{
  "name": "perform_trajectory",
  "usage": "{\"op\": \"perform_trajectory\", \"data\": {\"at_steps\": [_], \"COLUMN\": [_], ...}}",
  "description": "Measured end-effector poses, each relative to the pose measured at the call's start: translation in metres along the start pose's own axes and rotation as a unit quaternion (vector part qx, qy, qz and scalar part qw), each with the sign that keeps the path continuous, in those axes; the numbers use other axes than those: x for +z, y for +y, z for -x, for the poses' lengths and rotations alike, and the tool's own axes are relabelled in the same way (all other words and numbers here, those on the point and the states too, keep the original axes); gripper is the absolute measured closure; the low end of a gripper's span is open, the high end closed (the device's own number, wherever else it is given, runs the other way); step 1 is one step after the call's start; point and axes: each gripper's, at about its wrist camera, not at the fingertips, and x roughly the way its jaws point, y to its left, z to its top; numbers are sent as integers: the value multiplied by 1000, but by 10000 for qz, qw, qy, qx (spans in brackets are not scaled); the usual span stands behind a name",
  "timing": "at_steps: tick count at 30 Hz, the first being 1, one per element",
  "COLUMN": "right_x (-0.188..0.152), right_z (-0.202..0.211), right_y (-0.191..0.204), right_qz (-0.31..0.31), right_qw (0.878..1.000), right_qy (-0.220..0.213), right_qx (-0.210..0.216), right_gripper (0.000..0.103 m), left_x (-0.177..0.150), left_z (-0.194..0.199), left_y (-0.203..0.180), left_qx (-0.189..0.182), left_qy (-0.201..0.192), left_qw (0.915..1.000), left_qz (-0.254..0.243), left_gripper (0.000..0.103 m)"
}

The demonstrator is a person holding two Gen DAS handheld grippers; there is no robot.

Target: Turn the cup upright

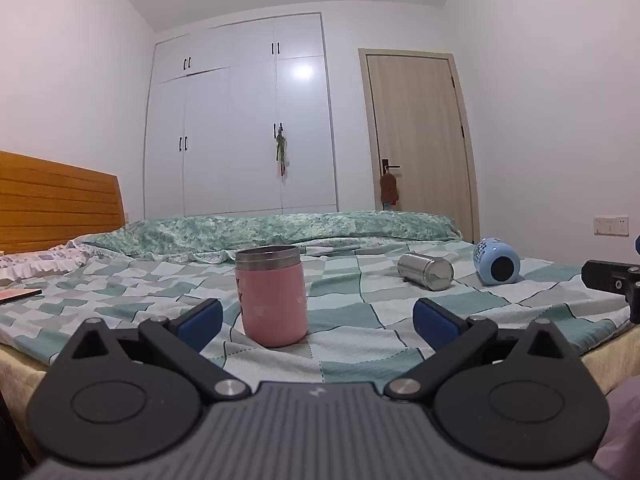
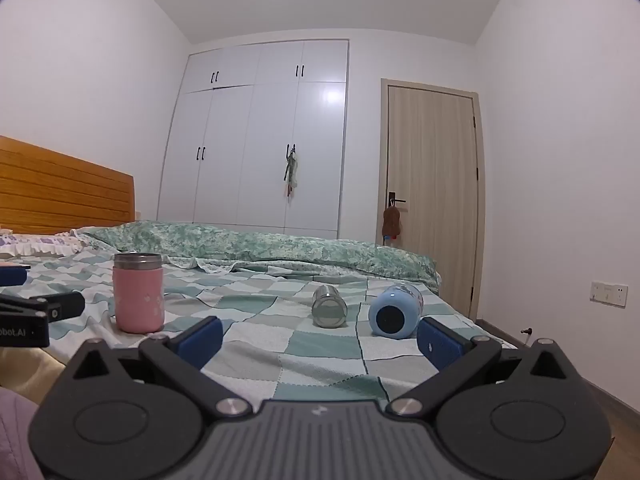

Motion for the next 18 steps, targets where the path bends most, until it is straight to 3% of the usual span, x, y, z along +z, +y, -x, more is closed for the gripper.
{"op": "perform_trajectory", "data": {"at_steps": [18], "right_x": [0], "right_z": [0], "right_y": [-1], "right_qz": [-14], "right_qw": [10000], "right_qy": [-3], "right_qx": [1], "right_gripper": [0], "left_x": [0], "left_z": [-2], "left_y": [-1], "left_qx": [-8], "left_qy": [7], "left_qw": [10000], "left_qz": [31], "left_gripper": [0]}}
